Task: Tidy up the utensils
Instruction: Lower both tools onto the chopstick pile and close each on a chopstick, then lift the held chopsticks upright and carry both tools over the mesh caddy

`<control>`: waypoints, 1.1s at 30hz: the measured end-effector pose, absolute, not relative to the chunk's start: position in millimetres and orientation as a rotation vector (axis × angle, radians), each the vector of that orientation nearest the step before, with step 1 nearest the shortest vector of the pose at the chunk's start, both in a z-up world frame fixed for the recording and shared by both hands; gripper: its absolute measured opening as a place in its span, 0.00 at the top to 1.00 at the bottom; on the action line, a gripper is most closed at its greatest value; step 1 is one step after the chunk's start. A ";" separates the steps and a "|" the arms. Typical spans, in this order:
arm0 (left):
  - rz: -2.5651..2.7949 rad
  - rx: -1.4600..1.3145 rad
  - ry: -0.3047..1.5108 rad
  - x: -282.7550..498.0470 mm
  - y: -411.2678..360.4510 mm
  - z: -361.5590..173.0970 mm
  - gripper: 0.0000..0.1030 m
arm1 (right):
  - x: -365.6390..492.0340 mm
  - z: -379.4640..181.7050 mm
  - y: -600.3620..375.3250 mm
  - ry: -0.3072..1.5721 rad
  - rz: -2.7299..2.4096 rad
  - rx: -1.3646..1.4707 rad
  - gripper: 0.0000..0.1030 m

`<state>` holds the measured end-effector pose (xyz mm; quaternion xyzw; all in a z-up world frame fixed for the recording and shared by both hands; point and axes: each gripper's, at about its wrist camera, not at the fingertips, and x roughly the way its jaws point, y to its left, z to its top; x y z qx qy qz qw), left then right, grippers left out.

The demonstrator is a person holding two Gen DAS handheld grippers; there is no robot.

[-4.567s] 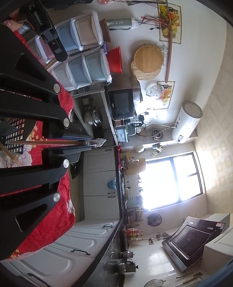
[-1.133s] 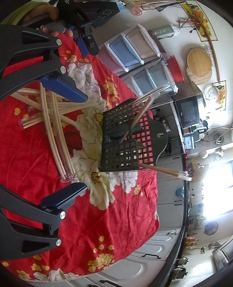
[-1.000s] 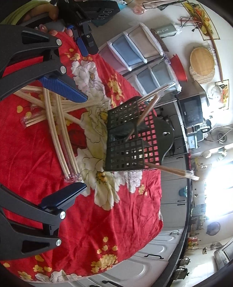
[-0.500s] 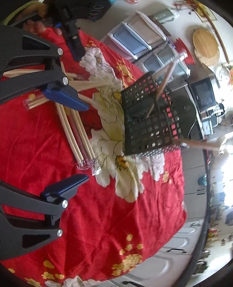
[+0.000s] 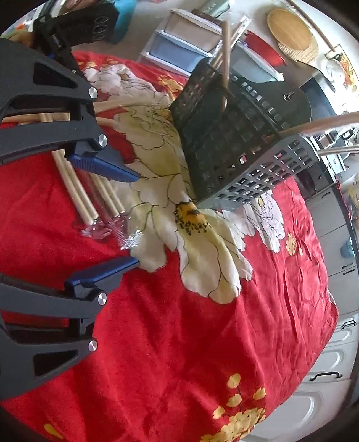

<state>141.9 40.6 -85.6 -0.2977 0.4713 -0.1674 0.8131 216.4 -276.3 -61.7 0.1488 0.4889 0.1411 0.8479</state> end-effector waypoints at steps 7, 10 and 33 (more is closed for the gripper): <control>-0.344 -0.625 1.005 145.2 38.1 -88.2 0.86 | 221.3 -63.1 -276.2 1.030 0.322 0.351 0.97; -0.346 -0.638 1.005 145.9 41.5 -90.7 0.90 | 219.3 -55.0 -279.2 0.993 0.338 0.382 0.97; -0.280 -0.687 0.749 121.8 94.7 -37.3 0.97 | 178.1 54.8 -245.6 0.681 0.552 0.316 0.98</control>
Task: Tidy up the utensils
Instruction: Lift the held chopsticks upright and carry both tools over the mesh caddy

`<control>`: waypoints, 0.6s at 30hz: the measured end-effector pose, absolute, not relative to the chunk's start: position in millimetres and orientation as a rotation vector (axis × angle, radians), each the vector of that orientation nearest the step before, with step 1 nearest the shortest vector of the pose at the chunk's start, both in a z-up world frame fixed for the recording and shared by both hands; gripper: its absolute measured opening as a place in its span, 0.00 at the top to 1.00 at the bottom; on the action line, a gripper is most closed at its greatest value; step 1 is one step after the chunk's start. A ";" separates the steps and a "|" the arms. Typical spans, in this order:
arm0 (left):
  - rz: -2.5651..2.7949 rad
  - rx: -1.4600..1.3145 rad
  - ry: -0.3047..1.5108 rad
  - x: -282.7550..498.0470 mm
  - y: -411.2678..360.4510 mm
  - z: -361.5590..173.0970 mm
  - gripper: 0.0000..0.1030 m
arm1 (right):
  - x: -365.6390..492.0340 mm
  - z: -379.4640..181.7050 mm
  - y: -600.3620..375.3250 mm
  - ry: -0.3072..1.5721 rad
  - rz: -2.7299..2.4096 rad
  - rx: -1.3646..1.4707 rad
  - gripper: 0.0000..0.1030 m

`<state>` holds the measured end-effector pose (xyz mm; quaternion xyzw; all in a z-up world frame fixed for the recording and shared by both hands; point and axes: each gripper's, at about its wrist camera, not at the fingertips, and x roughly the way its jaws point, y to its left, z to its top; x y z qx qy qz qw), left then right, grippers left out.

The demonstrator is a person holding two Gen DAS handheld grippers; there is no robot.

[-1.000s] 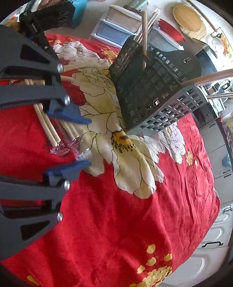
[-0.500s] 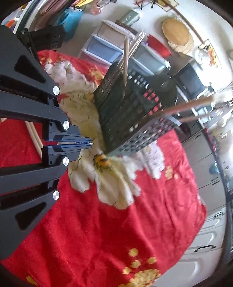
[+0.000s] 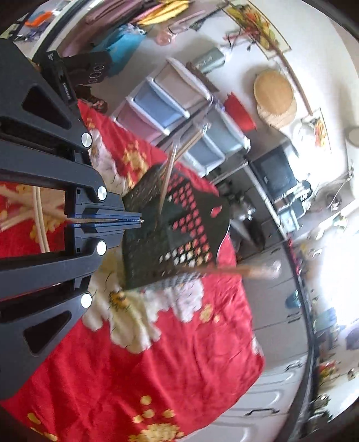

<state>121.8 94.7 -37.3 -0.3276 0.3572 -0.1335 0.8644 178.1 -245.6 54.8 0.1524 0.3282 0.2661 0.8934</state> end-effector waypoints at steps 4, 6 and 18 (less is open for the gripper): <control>-0.227 -0.665 0.686 114.2 107.3 -23.3 0.97 | 173.7 69.4 -232.8 0.650 0.592 0.294 0.98; -0.199 -0.658 0.657 109.1 115.7 -17.2 0.97 | 172.5 74.3 -227.6 0.638 0.607 0.283 0.98; -0.173 -0.656 0.575 103.5 132.6 5.6 0.97 | 160.2 105.5 -210.6 0.565 0.672 0.239 0.98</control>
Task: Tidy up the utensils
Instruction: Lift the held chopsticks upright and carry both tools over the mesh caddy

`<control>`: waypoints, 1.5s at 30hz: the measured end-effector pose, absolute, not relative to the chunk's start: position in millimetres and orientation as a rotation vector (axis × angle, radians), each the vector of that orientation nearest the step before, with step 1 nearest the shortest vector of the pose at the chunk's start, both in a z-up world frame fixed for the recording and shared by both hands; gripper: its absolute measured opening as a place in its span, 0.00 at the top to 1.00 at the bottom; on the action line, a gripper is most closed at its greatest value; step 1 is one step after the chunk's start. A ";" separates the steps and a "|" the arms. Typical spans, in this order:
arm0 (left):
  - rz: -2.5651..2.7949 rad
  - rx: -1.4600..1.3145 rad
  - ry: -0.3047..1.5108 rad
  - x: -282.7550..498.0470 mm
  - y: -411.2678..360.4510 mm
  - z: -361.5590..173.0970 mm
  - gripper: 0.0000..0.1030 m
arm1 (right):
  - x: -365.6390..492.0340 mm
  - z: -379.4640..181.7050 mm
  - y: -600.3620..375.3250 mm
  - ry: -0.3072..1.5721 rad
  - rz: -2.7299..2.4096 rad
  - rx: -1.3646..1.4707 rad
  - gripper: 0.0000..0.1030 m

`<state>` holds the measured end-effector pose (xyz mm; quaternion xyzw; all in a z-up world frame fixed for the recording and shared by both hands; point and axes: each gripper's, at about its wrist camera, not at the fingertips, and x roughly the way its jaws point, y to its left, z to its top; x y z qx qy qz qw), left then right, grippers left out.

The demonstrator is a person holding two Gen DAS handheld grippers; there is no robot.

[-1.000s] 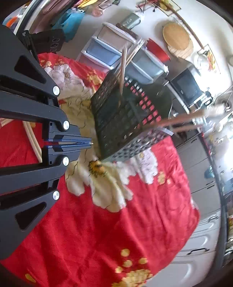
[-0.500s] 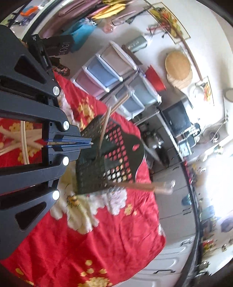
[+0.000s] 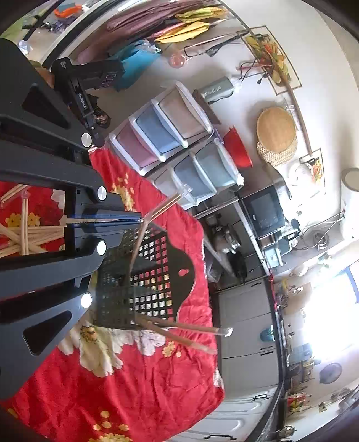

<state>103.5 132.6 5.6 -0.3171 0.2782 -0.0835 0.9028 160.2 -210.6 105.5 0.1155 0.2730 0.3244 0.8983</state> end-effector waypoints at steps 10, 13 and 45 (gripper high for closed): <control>-0.231 -0.599 0.515 111.8 113.2 40.2 0.97 | 154.3 123.7 -216.6 0.512 0.673 0.216 0.98; -0.252 -0.586 0.507 115.4 105.0 47.6 0.97 | 153.6 125.9 -220.7 0.504 0.669 0.218 0.98; -0.424 -0.482 0.355 147.4 36.7 127.0 0.97 | 143.9 153.8 -243.7 0.417 0.660 0.237 0.98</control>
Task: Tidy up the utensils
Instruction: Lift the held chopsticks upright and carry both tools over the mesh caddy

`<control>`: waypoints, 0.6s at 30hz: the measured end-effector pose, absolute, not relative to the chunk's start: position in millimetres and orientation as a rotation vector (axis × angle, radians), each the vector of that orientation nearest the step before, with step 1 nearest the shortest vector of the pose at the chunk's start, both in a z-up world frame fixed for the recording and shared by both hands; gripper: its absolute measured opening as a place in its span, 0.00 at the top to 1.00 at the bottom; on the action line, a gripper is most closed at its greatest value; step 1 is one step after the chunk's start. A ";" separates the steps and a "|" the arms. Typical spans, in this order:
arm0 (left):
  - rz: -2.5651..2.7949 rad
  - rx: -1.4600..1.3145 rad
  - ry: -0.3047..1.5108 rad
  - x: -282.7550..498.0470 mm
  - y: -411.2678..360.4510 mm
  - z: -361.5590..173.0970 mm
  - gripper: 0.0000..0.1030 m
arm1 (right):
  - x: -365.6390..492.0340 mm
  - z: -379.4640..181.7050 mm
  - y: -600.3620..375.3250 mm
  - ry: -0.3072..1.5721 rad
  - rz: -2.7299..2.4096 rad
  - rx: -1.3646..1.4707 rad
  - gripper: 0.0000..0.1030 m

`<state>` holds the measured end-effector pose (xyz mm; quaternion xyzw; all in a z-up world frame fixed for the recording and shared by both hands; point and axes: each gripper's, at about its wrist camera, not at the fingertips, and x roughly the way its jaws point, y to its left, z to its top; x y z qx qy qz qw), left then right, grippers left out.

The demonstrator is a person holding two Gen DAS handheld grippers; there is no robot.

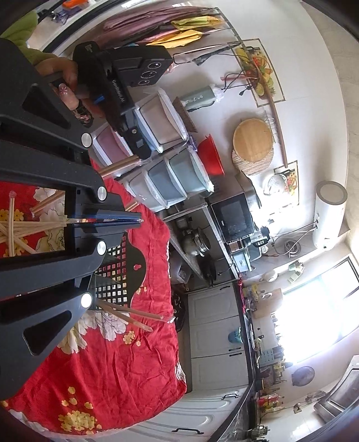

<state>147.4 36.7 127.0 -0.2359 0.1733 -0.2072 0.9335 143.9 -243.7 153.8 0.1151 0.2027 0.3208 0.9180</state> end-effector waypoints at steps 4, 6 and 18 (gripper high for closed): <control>-0.422 -0.474 0.321 150.9 35.6 141.0 0.97 | 144.7 160.3 -245.8 0.398 0.658 0.236 0.98; -0.426 -0.481 0.303 152.9 37.5 148.9 0.97 | 145.1 164.5 -245.5 0.384 0.656 0.237 0.98; -0.378 -0.467 0.171 159.8 39.0 188.6 0.97 | 159.9 190.5 -251.1 0.311 0.634 0.259 0.98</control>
